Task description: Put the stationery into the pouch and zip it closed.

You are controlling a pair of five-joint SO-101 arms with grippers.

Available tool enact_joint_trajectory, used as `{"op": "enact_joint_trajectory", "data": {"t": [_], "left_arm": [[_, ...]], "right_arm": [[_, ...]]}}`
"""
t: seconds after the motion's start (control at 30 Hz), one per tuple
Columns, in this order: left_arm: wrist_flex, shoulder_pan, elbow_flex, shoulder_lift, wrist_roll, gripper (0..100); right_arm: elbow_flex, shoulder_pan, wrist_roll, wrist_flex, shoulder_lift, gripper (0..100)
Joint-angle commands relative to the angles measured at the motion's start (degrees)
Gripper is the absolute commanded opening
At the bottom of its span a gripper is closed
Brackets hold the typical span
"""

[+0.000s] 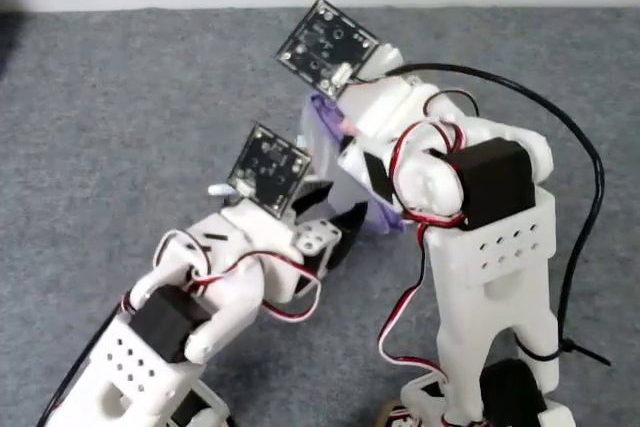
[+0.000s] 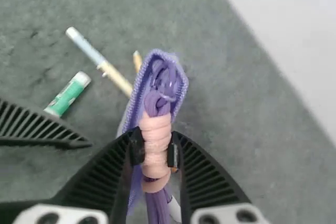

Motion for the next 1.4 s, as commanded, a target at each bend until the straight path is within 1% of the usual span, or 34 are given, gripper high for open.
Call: {"op": "enact_joint_trajectory", "data": {"t": [0.0, 0.17, 0.27, 0.33, 0.4, 0.47, 0.57, 0.67, 0.93, 1.07, 1.37], "left_arm": [[4.6, 0.4, -2.2, -4.3, 0.4, 15], [10.5, -0.6, -1.8, -13.8, 0.3, 15], [14.6, -4.1, -1.8, -18.0, 0.2, 15], [16.4, -7.8, -1.8, -20.3, 0.1, 15], [16.9, -11.5, -1.8, -21.8, 0.1, 15], [16.9, -14.5, -1.8, -22.9, 0.1, 15], [16.4, -16.6, -1.8, -23.0, 0.1, 15], [15.1, -17.2, -2.0, -23.0, 0.1, 15], [12.8, -17.1, -2.2, -23.0, 0.1, 15], [12.8, -17.1, -2.3, -23.0, 0.1, 15], [12.8, -16.7, -5.1, -22.9, 0.2, 15]], "right_arm": [[-0.7, -0.3, -3.6, 2.2, -0.7, 0.9], [1.7, -0.7, -8.4, 2.4, -0.8, 0.9], [1.7, -0.7, -9.0, 2.5, -0.8, 0.9], [1.7, -0.7, -9.0, 2.5, -1.4, 0.9], [2.5, -0.9, -8.8, 2.5, -2.9, 0.9], [5.3, -2.8, -8.8, 2.6, -4.8, 0.9], [12.1, -5.3, -7.5, 2.6, -9.6, 0.9], [18.5, -7.8, -5.5, 2.6, -14.5, 0.9], [28.4, -10.1, -5.5, 2.6, -21.6, 0.9], [30.4, -11.2, -5.5, 2.6, -22.3, 0.9], [30.9, -11.2, -5.5, 2.6, -22.3, 0.9]]}}
